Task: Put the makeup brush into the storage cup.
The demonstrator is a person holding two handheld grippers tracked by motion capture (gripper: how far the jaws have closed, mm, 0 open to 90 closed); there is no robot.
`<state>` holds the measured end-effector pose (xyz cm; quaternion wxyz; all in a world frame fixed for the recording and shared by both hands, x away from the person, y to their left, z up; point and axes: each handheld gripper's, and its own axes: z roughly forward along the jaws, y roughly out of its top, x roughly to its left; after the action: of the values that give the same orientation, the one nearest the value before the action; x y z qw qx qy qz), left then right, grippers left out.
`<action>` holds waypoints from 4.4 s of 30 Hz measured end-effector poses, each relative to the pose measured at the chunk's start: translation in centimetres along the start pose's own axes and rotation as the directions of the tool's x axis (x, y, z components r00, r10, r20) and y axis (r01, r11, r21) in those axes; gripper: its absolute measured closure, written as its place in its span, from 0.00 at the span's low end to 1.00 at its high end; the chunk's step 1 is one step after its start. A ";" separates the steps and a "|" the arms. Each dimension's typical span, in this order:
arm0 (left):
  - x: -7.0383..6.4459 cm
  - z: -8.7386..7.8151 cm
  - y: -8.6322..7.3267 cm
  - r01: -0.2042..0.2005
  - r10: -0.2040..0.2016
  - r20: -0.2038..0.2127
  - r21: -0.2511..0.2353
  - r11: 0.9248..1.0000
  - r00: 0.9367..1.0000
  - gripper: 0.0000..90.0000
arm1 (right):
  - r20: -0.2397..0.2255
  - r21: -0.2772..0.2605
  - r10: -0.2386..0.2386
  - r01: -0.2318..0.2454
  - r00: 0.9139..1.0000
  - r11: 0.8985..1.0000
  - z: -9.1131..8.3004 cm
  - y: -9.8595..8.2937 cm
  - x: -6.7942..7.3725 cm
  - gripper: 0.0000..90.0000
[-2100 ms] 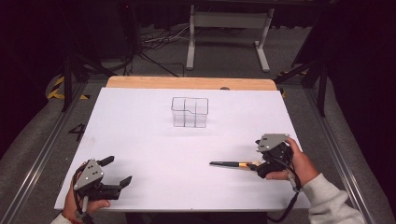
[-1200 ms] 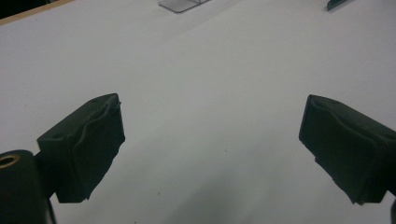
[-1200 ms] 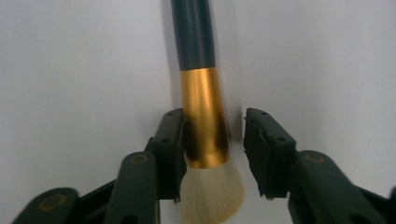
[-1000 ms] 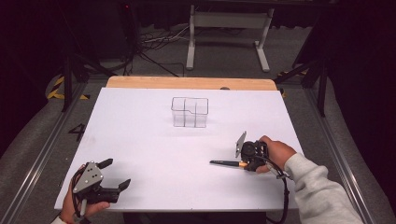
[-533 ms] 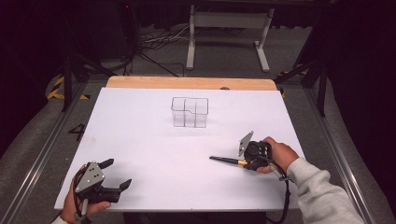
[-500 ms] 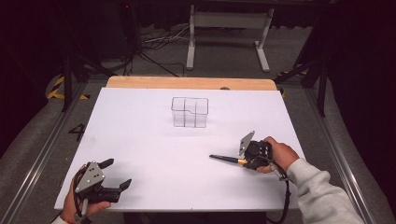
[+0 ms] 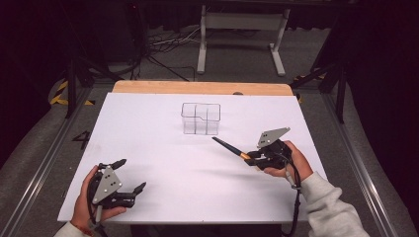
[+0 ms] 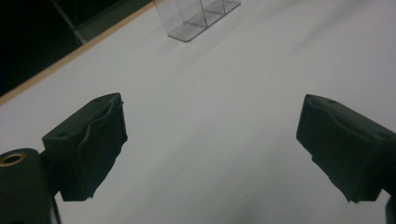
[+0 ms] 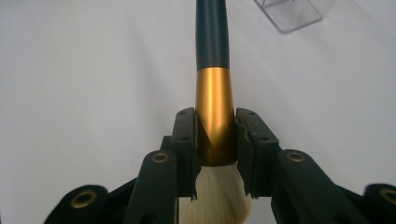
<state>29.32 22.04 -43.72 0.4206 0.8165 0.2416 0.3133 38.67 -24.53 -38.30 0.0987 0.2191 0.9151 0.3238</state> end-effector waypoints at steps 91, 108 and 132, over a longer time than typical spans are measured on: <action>-9.4 12.0 6.3 -0.592 0.634 -0.189 0.238 0.770 0.750 0.82 | -0.096 -0.283 0.252 -0.269 0.963 0.921 3.1 6.2 2.9 0.47; -5.1 10.6 6.8 -0.263 0.269 -0.080 0.077 0.962 0.960 0.82 | 0.137 -0.368 0.169 -0.109 0.976 0.924 0.4 1.7 3.0 0.37; -0.6 8.5 6.2 0.064 -0.064 0.007 -0.081 0.995 0.998 0.82 | 0.294 -0.337 0.123 -0.018 0.948 0.941 -0.5 -4.3 3.1 0.25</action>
<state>35.79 13.83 -42.57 0.4635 0.7913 0.2539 0.3076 34.29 -26.29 -40.78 0.2648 0.2808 0.8123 0.4372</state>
